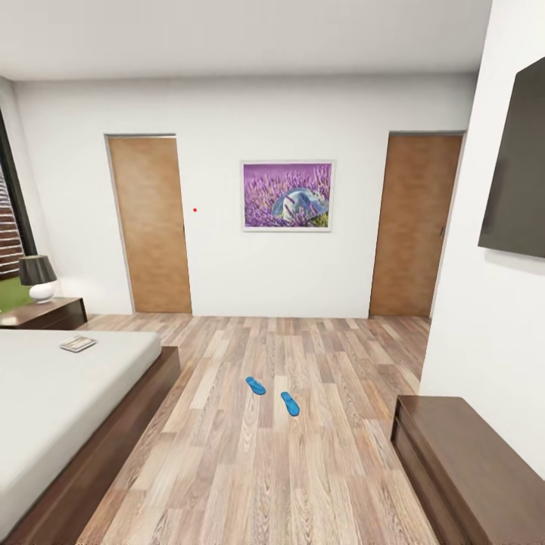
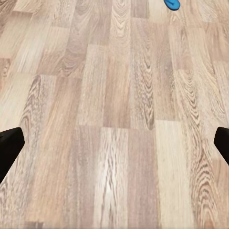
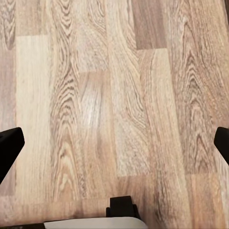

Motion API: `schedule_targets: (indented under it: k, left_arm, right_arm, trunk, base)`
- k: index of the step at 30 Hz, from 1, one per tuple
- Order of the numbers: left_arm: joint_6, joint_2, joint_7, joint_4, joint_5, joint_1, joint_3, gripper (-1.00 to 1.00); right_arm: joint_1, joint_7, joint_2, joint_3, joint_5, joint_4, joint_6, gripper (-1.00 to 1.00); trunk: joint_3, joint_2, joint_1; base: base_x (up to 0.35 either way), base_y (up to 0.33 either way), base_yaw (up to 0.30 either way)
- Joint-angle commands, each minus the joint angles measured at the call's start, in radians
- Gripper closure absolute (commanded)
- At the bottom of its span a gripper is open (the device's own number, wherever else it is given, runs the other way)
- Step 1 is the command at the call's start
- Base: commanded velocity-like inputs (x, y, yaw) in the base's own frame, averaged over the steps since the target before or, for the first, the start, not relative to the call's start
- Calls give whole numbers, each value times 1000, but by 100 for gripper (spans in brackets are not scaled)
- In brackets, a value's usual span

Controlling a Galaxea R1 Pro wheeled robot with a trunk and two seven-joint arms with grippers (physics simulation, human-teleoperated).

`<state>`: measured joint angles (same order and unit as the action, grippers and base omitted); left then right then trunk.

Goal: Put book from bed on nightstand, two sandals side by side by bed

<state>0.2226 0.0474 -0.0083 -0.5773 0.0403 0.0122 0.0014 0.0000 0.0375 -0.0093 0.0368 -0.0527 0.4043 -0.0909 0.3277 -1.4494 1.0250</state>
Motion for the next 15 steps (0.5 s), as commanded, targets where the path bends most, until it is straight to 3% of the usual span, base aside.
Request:
schedule_targets:
  k: [1,15]
  left_arm:
    - [3,0,-1,1,4,0,0,-100]
    - [3,0,-1,1,4,0,0,-100]
  right_arm:
    - [0,1,0,0,-6,1,-2,-100]
    - [0,1,0,-1,-6,1,-3,-100]
  trunk:
    - [3,-1,0]
    - [25,-1,0]
  base:
    - [0,0,0]
    - [0,0,0]
